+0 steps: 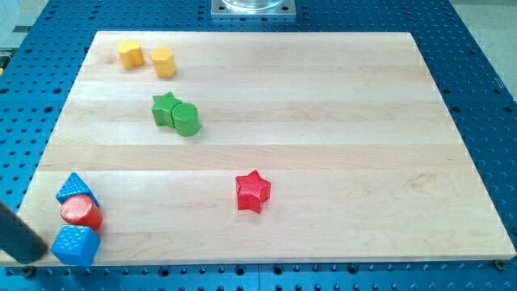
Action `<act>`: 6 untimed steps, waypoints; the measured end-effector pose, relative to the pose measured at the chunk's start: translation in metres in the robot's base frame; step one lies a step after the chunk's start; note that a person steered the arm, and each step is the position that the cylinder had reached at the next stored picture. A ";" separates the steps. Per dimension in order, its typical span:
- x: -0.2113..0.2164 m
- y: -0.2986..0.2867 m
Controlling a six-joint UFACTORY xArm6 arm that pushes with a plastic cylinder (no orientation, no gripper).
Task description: Place the red star diagonally to the green blocks
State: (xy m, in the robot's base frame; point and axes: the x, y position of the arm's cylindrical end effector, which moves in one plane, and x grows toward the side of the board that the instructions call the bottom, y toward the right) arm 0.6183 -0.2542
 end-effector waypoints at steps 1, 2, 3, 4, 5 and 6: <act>-0.001 0.096; -0.032 0.172; -0.073 0.205; -0.085 0.252; -0.104 0.286; -0.138 0.173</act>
